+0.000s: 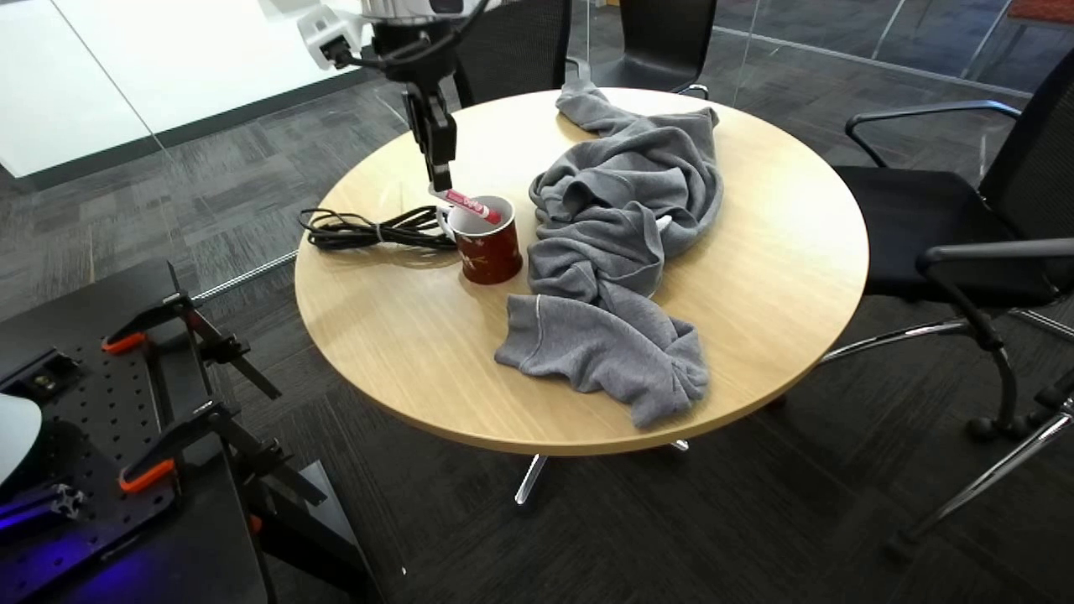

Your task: Remove the red marker from the red mug

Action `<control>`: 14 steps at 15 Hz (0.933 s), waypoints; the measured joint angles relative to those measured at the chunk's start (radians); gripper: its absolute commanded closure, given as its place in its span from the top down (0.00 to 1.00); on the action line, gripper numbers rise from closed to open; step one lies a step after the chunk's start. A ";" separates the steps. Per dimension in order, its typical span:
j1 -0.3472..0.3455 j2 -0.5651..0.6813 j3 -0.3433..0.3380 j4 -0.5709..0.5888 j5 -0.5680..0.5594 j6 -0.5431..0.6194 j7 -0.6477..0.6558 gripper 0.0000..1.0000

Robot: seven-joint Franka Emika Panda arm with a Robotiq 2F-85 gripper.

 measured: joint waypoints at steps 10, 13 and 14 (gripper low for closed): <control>0.028 -0.327 0.054 -0.190 -0.143 0.010 0.091 0.05; 0.036 -0.362 0.094 -0.207 -0.143 0.023 0.087 0.05; 0.040 -0.366 0.108 -0.208 -0.142 0.027 0.081 0.05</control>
